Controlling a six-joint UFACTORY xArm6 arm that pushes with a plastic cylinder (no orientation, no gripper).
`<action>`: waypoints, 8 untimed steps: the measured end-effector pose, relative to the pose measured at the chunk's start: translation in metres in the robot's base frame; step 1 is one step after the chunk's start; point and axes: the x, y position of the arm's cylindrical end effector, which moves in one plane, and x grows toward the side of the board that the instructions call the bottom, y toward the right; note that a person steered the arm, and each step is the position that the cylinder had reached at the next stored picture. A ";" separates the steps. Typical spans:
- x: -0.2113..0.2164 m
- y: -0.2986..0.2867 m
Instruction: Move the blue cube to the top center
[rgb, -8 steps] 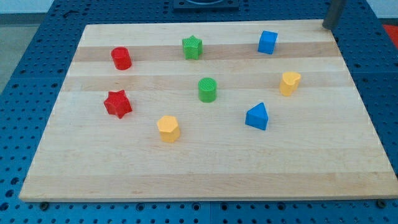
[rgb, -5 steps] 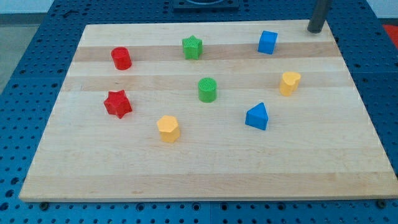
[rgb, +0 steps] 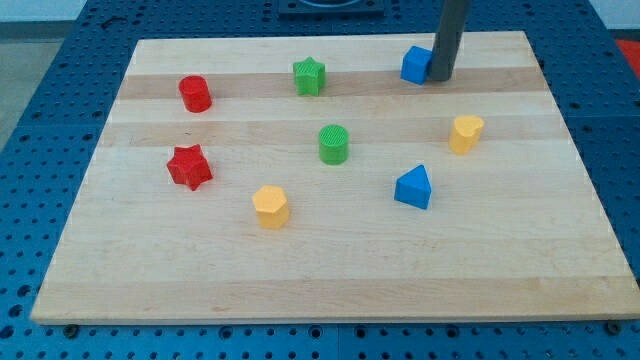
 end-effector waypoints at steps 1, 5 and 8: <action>-0.009 -0.015; -0.042 -0.032; -0.054 -0.105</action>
